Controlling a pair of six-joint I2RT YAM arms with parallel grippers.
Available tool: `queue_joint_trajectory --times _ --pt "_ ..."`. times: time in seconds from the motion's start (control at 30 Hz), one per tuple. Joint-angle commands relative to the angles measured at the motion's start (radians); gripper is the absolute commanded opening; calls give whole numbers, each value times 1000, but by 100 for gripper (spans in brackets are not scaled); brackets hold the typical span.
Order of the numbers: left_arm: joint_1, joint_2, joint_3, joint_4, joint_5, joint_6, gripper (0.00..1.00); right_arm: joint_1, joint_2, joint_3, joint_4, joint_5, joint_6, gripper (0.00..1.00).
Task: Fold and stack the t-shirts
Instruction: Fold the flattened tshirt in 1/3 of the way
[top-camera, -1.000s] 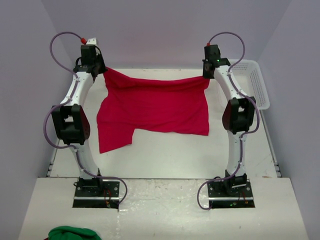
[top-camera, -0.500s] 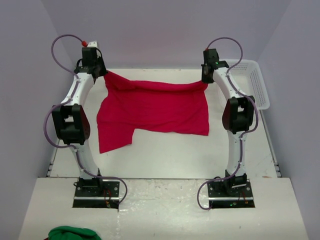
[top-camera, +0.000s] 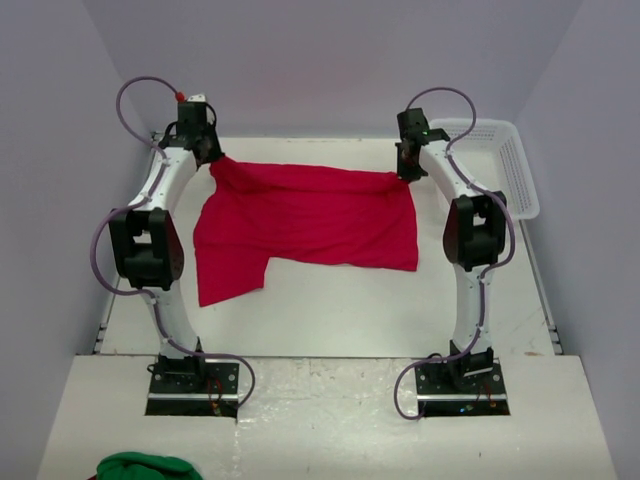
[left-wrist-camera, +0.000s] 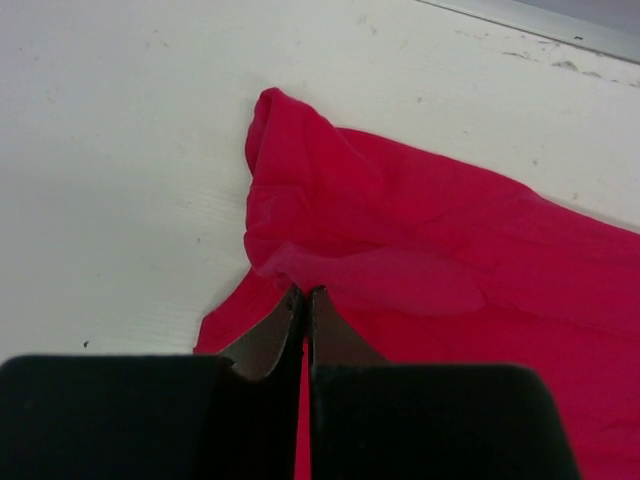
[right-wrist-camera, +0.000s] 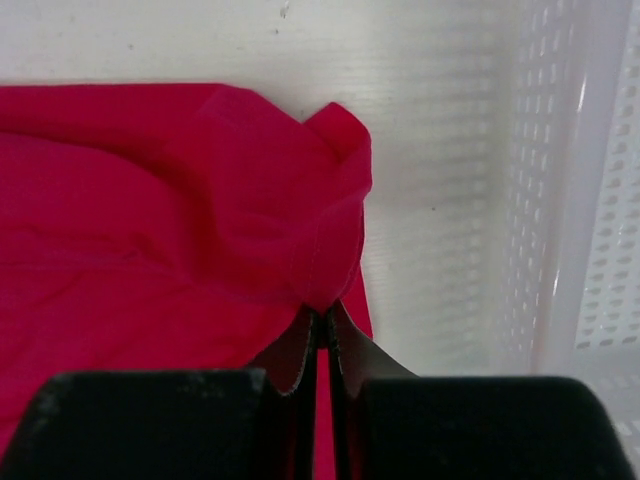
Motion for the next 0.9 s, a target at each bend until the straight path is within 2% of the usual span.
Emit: queue_joint_trajectory --times 0.0,0.4,0.87 --pt "-2 -18 -13 -25 -56 -17 0 9 -70 -31 -17 -4 23 0" --pt "-8 -46 -123 -100 -197 -91 0 14 -86 -90 -62 92 98 0" --pt "-8 -52 -172 -129 -263 -132 0 14 -80 -193 -37 89 118 0"
